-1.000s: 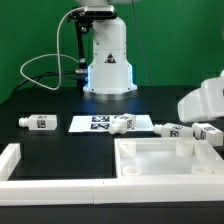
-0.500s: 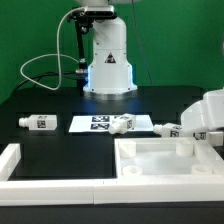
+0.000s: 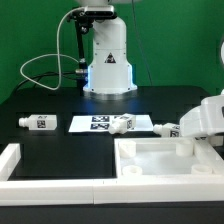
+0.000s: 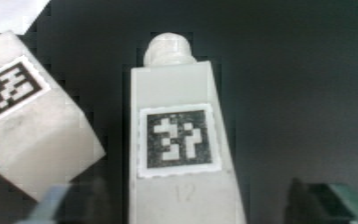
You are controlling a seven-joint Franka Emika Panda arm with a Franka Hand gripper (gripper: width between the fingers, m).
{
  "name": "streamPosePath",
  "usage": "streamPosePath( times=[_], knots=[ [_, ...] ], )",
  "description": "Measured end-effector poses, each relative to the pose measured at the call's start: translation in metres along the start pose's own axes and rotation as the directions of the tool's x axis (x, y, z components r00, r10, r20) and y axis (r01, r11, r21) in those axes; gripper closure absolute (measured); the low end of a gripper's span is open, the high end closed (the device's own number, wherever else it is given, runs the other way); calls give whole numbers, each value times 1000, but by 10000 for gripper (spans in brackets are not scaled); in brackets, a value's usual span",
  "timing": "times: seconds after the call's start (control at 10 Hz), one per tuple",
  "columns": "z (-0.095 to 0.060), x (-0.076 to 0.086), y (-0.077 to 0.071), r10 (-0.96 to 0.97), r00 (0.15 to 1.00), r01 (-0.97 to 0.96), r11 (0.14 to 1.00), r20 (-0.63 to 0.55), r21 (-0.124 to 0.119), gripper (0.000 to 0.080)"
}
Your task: Assemble one leg
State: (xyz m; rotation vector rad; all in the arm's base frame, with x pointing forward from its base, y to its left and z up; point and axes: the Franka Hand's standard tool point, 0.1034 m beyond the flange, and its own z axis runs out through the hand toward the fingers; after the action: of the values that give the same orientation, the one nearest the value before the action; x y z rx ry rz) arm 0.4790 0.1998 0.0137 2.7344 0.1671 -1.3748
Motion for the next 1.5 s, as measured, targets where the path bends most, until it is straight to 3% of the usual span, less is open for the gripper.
streamPosePath(
  times=[0.1, 0.2, 0.4, 0.5, 0.6, 0.7, 0.8, 0.9, 1.0, 1.3, 1.4, 1.5],
  knots=[
    [0, 0, 0, 0, 1000, 0, 1000, 0, 0, 381],
    [-3, -1, 1, 1, 1000, -1, 1000, 1, 5, 517],
    [-37, -19, 10, 11, 999, -9, 999, -31, 41, 517],
    [-59, -32, 19, 21, 998, -16, 997, -62, 72, 517],
    [-75, -46, 31, 23, 997, -17, 996, -72, 84, 517],
    [-98, -50, 47, 9, 986, 9, 994, -169, 106, 517],
    [-109, -62, 66, 12, 962, 22, 992, -273, 121, 517],
    [-103, -78, 81, 10, 961, 24, 992, -276, 122, 515],
    [-107, -70, 80, 23, 940, 22, 992, -341, 128, 515],
    [-121, -67, 81, 21, 843, 61, 989, -538, 134, 515],
    [-147, -65, 95, 21, 814, 93, 982, -580, 166, 515],
    [-177, -58, 110, 8, 770, 121, 980, -637, 159, 515]
  ],
)
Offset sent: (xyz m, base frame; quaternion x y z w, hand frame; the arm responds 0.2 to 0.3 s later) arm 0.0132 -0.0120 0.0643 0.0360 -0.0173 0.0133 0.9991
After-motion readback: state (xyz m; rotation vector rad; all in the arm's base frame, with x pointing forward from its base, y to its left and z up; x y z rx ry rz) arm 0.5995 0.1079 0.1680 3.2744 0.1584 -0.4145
